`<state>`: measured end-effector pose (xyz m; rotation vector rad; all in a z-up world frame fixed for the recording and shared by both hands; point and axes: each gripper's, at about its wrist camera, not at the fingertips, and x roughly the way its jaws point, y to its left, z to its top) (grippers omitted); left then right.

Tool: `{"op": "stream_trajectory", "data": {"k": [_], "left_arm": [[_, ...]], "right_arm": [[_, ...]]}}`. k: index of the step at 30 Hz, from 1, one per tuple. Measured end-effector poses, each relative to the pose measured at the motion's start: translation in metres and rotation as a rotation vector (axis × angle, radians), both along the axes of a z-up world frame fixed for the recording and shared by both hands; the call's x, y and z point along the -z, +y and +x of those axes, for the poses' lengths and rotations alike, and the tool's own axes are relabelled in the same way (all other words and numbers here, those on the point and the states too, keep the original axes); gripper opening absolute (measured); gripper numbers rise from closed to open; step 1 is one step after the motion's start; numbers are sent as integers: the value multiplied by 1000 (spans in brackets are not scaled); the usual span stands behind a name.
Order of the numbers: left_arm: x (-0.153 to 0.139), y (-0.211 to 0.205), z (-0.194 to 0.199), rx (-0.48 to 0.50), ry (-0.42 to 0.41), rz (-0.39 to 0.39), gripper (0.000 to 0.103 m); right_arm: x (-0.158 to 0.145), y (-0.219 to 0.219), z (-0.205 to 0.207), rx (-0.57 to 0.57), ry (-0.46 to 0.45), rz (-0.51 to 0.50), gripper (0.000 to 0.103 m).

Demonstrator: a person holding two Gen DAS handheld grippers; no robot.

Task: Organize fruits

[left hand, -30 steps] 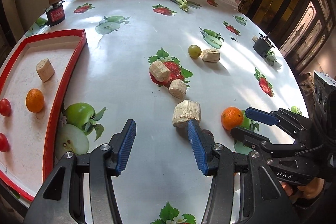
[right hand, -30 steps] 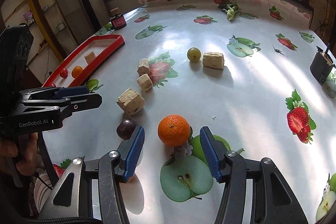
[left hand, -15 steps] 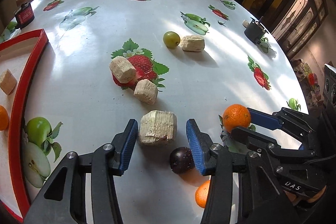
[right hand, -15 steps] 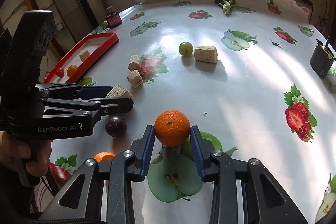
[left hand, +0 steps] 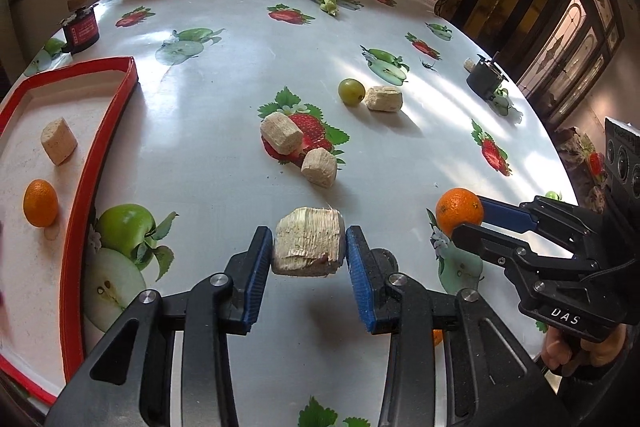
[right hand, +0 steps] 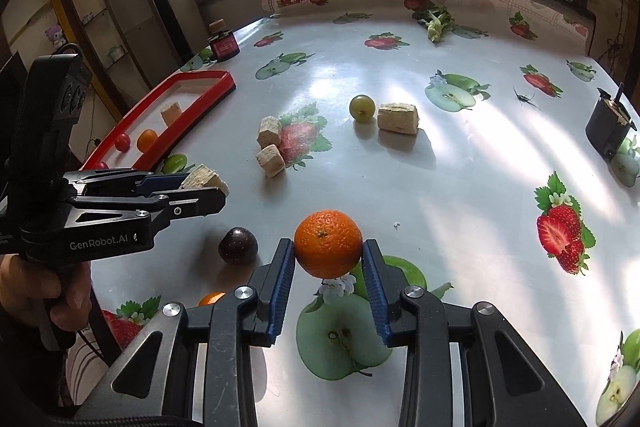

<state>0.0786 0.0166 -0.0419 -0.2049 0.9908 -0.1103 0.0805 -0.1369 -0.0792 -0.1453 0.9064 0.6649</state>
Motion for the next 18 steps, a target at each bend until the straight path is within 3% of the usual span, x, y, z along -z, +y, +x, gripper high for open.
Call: {"op": "stream_trajectory", "data": {"k": [18], "left_arm": [[-21, 49, -49, -118, -58, 4, 35]], "right_arm": [[-19, 36, -17, -73, -41, 9, 35]]}}
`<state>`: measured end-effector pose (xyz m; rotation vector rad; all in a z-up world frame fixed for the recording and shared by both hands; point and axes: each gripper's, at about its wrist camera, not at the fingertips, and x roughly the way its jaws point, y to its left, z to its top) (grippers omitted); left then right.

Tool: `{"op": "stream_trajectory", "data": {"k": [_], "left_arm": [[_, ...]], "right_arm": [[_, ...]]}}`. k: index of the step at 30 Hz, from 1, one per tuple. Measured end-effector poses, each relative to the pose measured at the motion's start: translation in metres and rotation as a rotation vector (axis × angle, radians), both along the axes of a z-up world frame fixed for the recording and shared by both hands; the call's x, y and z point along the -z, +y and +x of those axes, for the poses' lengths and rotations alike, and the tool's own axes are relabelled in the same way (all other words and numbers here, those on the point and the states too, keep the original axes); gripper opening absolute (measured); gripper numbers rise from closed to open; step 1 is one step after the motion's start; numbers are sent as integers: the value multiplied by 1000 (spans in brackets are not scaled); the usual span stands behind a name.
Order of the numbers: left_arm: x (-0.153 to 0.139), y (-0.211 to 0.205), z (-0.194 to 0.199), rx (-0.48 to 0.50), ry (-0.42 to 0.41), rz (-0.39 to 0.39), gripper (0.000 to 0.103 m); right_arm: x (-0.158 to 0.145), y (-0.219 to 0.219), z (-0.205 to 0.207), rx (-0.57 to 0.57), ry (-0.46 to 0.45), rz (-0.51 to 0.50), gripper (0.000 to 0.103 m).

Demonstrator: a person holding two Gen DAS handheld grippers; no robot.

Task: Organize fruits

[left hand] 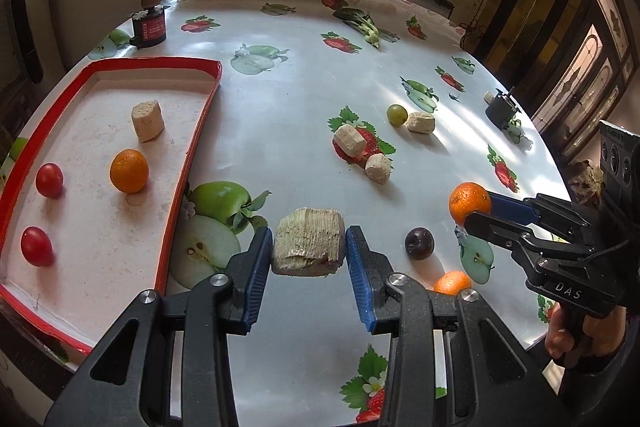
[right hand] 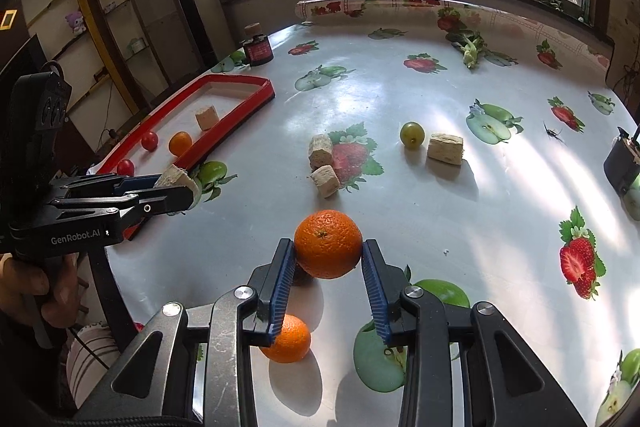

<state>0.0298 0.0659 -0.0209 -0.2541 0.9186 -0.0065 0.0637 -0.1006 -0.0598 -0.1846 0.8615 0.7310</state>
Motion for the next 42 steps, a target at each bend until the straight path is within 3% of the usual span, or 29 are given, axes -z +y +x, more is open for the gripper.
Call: {"op": "stream_trajectory", "data": {"k": [42], "left_arm": [[3, 112, -60, -233, -5, -17, 35]], "right_arm": [[-14, 125, -17, -220, -18, -1, 35]]}}
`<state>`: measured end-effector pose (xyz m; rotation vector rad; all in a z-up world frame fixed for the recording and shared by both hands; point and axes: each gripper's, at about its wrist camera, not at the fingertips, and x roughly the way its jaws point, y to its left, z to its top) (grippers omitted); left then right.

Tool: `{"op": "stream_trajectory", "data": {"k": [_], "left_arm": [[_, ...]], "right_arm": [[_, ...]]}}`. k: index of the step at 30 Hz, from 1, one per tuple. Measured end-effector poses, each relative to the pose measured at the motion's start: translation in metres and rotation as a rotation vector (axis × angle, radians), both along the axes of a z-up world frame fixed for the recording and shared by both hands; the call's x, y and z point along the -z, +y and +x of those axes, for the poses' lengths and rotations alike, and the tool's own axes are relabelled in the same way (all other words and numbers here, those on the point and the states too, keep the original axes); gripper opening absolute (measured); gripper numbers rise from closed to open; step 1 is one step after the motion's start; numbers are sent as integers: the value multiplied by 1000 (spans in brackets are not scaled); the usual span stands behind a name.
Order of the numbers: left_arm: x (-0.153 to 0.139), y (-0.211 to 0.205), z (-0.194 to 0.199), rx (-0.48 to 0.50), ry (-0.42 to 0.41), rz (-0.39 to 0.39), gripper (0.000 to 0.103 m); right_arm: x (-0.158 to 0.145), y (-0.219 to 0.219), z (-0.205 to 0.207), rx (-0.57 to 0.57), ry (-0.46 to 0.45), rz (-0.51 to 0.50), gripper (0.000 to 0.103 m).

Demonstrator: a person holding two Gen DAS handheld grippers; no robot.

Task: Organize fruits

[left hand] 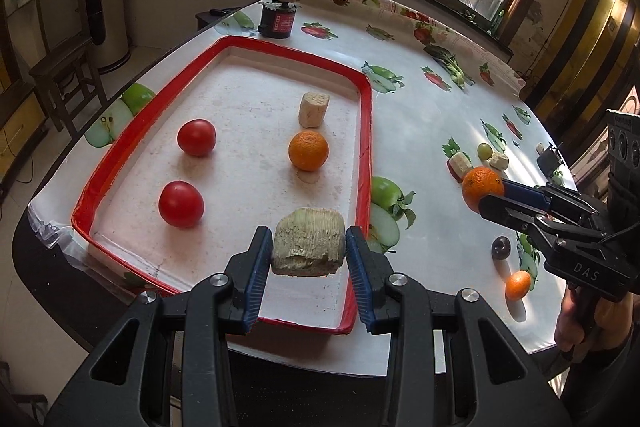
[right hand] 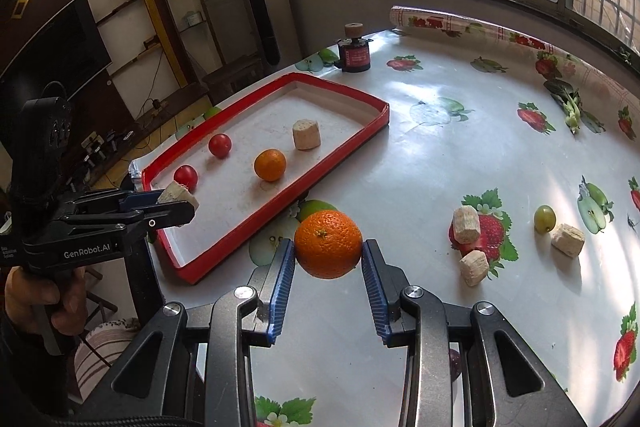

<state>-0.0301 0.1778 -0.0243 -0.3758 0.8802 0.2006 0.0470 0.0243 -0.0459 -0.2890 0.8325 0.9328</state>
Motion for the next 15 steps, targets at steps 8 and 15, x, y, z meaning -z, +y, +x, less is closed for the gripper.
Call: {"op": "stream_trajectory", "data": {"k": [8, 15], "left_arm": [[5, 19, 1, -38, 10, -16, 35], [0, 40, 21, -62, 7, -10, 35]], "right_arm": [[-3, 39, 10, -45, 1, 5, 35], [-3, 73, 38, -45, 11, 5, 35]]}}
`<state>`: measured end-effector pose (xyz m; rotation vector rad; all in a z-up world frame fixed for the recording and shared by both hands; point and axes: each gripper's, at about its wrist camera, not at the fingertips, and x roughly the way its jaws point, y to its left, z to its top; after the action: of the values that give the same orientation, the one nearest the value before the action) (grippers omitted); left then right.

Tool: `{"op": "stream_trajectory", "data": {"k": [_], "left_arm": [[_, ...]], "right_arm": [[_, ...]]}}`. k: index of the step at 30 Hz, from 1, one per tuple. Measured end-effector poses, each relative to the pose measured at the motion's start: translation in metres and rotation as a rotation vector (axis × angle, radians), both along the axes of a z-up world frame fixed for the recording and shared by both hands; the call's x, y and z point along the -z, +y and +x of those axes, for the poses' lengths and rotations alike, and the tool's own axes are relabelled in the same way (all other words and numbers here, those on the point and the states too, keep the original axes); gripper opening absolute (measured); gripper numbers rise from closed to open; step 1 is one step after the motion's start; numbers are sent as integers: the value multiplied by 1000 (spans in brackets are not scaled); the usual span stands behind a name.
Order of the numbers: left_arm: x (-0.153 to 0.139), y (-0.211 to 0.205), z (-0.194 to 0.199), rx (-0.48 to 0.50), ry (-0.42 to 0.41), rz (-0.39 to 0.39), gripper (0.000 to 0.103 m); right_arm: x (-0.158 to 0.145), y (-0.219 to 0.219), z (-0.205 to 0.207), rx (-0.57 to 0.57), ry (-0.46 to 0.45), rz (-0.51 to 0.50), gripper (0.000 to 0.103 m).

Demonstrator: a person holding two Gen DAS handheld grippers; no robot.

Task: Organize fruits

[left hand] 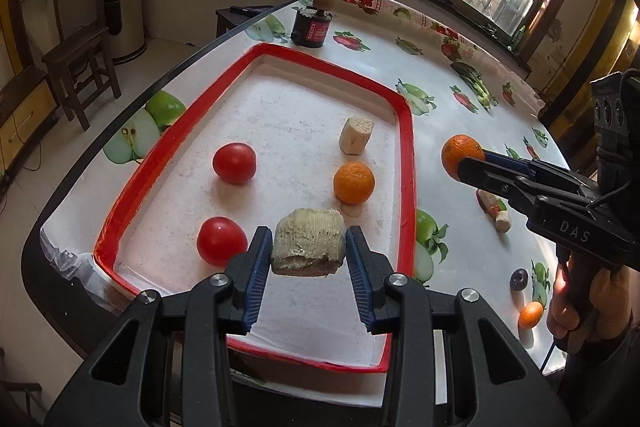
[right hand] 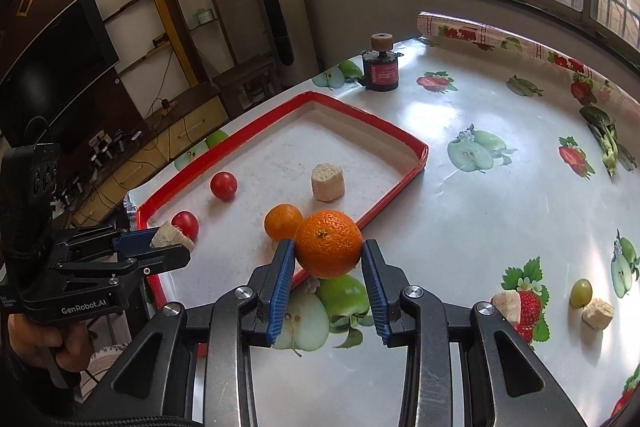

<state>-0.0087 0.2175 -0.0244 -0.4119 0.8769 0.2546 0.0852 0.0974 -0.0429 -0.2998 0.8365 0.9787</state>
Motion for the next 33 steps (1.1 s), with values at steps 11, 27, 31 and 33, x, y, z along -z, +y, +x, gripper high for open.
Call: {"op": "stream_trajectory", "data": {"k": [11, 27, 31, 33], "left_arm": [[2, 44, 72, -34, 43, 53, 36], [37, 62, 109, -45, 156, 51, 36], [36, 62, 109, -47, 156, 53, 36], [36, 61, 109, -49, 159, 60, 36]], "right_arm": [[14, 53, 56, 20, 32, -26, 35], [53, 92, 107, 30, 88, -87, 35], [58, 94, 108, 27, 91, -89, 36], [58, 94, 107, 29, 90, -90, 37]]}}
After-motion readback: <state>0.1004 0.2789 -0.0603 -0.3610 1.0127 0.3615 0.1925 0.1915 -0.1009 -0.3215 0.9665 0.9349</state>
